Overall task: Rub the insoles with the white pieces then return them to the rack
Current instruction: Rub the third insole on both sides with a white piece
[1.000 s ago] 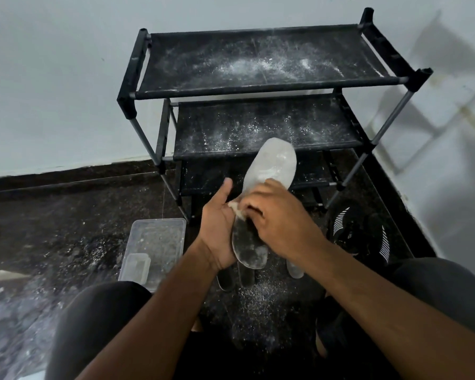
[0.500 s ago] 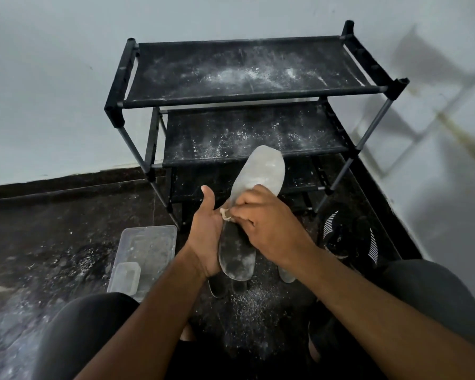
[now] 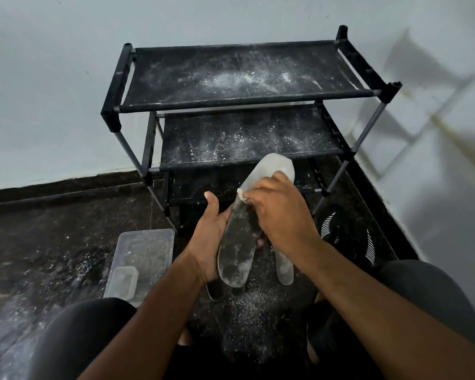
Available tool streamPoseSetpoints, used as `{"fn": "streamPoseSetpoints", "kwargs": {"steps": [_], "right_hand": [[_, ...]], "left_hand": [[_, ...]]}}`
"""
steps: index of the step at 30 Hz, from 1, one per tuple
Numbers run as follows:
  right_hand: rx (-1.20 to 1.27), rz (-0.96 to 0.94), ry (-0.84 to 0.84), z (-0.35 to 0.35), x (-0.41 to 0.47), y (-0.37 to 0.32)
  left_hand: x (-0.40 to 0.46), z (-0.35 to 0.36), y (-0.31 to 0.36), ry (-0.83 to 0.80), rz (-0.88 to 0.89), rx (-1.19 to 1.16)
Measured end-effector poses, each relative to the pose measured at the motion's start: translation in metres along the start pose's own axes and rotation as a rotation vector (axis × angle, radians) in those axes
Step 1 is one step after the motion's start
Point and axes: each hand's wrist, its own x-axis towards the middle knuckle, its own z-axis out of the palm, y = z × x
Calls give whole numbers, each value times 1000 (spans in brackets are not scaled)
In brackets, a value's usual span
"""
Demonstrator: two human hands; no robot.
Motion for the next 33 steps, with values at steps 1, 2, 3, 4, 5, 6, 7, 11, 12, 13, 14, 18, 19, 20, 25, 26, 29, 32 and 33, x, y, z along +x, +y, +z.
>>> {"fn": "streamPoseSetpoints", "kwargs": {"steps": [1,2,3,4,5,6,7,11,12,13,14,18,19,20,25,26,29,32,33], "right_hand": [[31,4,-34,2,-1,-3],[86,-15,-93,4,-5,-10],[158,-43,-152,6,-8,-16],[225,-65,-193,5,-11,-20],[255,-72,-205,4,-11,-19],[240,-64,-190,4,-9,-15],[192,-46,-147,3,-6,-9],[74,-14,-60,3,-5,-8],[114,-39,-110,5,-8,-15],[168,-60,-164,7,-11,-21],[208,-71,-200,7,-13,-23],[84,-17,-91,0,-2,-5],[40,23,-27,-3,1,1],[18,64,29,-6,4,5],[156,45,-135,3,-7,-11],[186,42,-164,4,-8,-13],[174,131,-65,2,-1,-2],[159,208,30,1,2,-2],[184,204,-10,4,0,-6]], "left_hand": [[0,0,0,4,-5,-5],[0,0,1,15,-15,-5],[1,-2,2,27,-29,-6],[1,-3,3,37,-40,-14],[2,-4,3,48,-40,-19],[3,-6,3,54,-26,-18],[4,-6,2,58,-7,-11],[6,-3,1,59,0,16],[6,-3,2,68,-14,21],[6,-5,2,83,-22,25],[7,-6,3,98,-17,33],[4,-1,1,57,20,89],[3,2,-1,43,19,125],[3,3,-3,31,15,152],[5,0,-5,88,-9,194],[5,-1,-5,102,-9,199],[4,1,-5,64,4,253],[3,5,-5,49,0,277],[3,5,-5,58,3,264]]}}
